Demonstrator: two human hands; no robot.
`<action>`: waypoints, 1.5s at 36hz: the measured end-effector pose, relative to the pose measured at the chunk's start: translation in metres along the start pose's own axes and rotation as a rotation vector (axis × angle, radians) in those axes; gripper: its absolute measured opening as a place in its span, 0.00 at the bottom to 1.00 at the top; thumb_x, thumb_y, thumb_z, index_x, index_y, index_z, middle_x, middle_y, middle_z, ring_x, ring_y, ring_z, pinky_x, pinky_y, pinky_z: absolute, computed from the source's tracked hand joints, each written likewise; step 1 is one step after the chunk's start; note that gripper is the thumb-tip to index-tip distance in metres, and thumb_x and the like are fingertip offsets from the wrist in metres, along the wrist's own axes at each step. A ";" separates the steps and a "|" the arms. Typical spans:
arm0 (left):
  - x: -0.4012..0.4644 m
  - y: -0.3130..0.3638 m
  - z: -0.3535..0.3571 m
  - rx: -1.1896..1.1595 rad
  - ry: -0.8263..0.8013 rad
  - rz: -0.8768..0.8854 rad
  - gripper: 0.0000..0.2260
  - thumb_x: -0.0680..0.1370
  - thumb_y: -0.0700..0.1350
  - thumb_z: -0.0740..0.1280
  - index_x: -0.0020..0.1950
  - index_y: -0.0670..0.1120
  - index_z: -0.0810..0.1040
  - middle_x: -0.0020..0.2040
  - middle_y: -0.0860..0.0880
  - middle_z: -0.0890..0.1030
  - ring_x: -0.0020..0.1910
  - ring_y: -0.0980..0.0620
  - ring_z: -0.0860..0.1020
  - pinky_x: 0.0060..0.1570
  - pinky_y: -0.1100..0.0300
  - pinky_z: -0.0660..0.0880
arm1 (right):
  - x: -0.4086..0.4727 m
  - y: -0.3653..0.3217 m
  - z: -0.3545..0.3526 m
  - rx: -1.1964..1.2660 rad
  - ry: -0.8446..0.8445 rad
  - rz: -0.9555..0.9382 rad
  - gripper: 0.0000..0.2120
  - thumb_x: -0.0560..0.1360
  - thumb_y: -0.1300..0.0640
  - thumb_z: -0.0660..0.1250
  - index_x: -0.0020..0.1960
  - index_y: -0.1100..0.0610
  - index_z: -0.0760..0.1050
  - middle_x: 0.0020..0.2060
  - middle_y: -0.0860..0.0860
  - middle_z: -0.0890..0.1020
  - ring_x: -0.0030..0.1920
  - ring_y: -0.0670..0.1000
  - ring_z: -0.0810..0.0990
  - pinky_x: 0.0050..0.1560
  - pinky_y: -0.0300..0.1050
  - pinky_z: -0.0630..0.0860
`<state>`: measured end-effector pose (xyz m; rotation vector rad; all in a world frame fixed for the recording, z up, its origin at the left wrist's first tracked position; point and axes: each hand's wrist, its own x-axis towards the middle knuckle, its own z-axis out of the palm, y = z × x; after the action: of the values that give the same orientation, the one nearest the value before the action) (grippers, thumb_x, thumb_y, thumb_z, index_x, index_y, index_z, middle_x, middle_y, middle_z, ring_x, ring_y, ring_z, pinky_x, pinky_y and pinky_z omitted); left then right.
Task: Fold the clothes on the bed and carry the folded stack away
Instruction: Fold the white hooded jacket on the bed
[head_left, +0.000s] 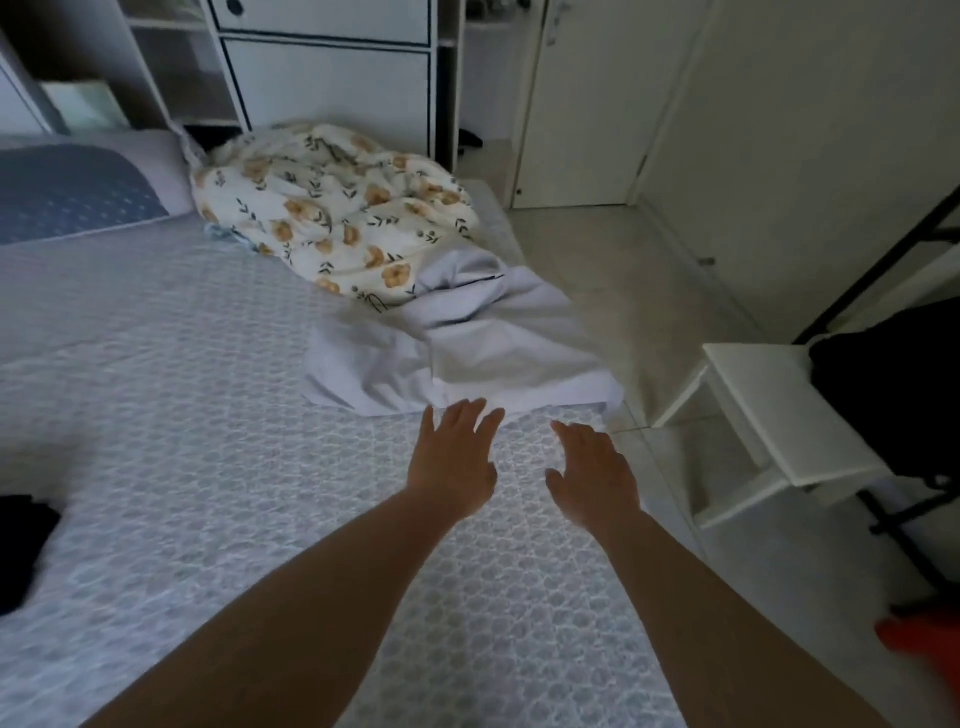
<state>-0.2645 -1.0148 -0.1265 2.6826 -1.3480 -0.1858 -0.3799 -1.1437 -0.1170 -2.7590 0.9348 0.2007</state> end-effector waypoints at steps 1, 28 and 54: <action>0.009 0.002 0.011 0.011 -0.010 -0.005 0.31 0.79 0.51 0.61 0.77 0.53 0.51 0.78 0.50 0.53 0.77 0.50 0.51 0.73 0.45 0.44 | 0.011 0.008 0.007 0.003 -0.016 -0.006 0.28 0.79 0.49 0.58 0.76 0.49 0.52 0.74 0.49 0.60 0.72 0.52 0.60 0.68 0.48 0.62; 0.201 -0.069 0.274 0.398 -0.188 -0.060 0.30 0.79 0.49 0.60 0.76 0.64 0.49 0.69 0.42 0.21 0.70 0.35 0.27 0.68 0.35 0.32 | 0.209 0.087 0.239 0.122 -0.066 -0.152 0.26 0.78 0.51 0.59 0.74 0.49 0.56 0.71 0.47 0.63 0.69 0.50 0.62 0.65 0.46 0.63; 0.103 -0.034 0.057 -0.830 0.089 -0.211 0.17 0.78 0.35 0.54 0.38 0.55 0.68 0.35 0.55 0.73 0.34 0.60 0.69 0.32 0.73 0.65 | 0.133 0.014 0.078 0.105 0.315 -0.265 0.10 0.65 0.62 0.76 0.44 0.59 0.77 0.35 0.54 0.80 0.37 0.59 0.79 0.39 0.50 0.74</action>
<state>-0.1864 -1.0814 -0.1935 2.0696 -0.7168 -0.5100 -0.2878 -1.2127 -0.2210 -2.8247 0.6102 -0.3253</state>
